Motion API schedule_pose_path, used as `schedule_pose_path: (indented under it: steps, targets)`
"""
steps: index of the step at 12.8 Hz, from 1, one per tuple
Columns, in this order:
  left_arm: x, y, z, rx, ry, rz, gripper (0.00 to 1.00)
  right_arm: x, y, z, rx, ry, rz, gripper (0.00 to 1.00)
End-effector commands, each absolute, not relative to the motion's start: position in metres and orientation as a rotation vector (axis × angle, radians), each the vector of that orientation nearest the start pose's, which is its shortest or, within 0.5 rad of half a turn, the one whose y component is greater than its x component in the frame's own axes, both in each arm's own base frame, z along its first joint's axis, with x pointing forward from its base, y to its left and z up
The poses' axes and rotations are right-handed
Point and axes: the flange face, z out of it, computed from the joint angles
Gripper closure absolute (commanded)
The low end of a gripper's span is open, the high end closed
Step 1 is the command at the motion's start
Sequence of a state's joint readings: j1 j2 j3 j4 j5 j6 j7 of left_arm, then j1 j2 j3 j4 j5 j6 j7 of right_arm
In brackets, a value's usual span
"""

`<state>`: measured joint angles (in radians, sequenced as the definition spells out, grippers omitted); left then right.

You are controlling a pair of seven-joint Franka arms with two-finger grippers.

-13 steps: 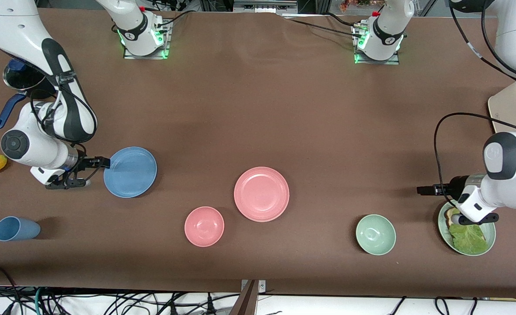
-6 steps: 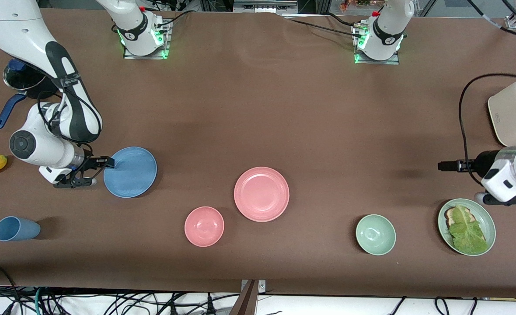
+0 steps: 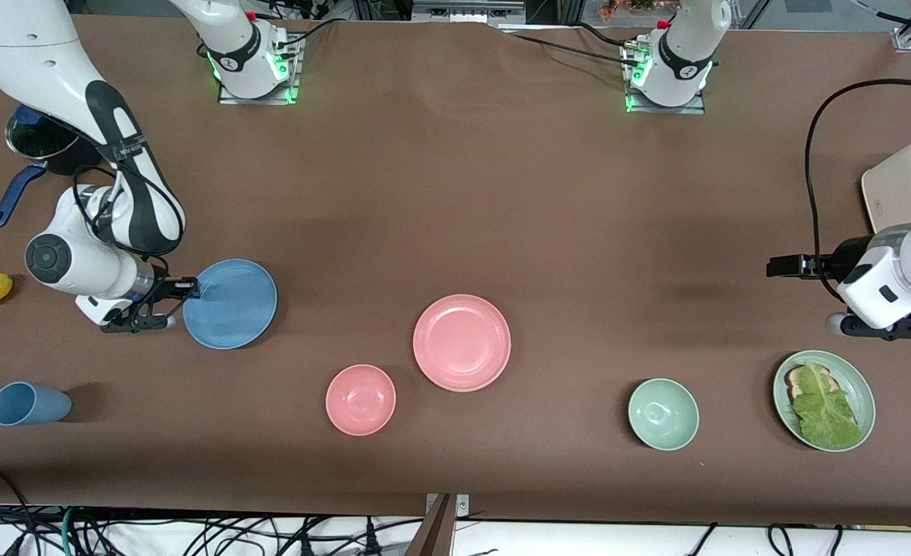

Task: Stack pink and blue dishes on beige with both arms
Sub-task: 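Grasp the blue plate rim with the right gripper while the left gripper returns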

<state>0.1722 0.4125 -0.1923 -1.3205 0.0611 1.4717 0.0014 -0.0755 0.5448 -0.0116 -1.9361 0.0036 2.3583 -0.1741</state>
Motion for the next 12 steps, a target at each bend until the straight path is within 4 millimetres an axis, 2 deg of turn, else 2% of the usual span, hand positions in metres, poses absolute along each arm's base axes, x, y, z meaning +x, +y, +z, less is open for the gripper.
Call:
schedule_pose_path:
  steps: [1,2,4,5,7,9,10,12]
  targets:
    - [0.609,0.013,0.526,-3.131,-0.002,0.356,0.0,0.609,-0.052,0.195,-3.106,-0.143,0.165,1.0]
    - [0.598,0.016,0.539,-3.121,-0.019,0.329,0.0,0.611,-0.052,0.198,-3.107,-0.143,0.158,1.0]
    - [0.587,0.009,0.557,-3.118,-0.01,0.291,0.0,0.624,-0.049,0.22,-3.105,-0.162,0.16,1.0]
    - [0.579,0.0,0.564,-3.112,0.009,0.278,0.0,0.638,-0.044,0.245,-3.093,-0.174,0.191,1.0]
    - [0.569,0.003,0.58,-3.127,0.021,0.238,0.0,0.663,-0.036,0.3,-3.073,-0.197,0.252,1.0]
    - [0.568,0.0,0.592,-3.145,0.022,0.167,0.0,0.675,-0.014,0.348,-3.054,-0.245,0.251,1.0]
    - [0.574,0.001,0.594,-3.148,0.026,0.08,0.0,0.678,0.001,0.363,-3.042,-0.266,0.249,1.0]
    - [0.578,0.007,0.582,-3.15,0.013,-0.014,0.0,0.675,0.033,0.379,-3.028,-0.227,0.248,1.0]
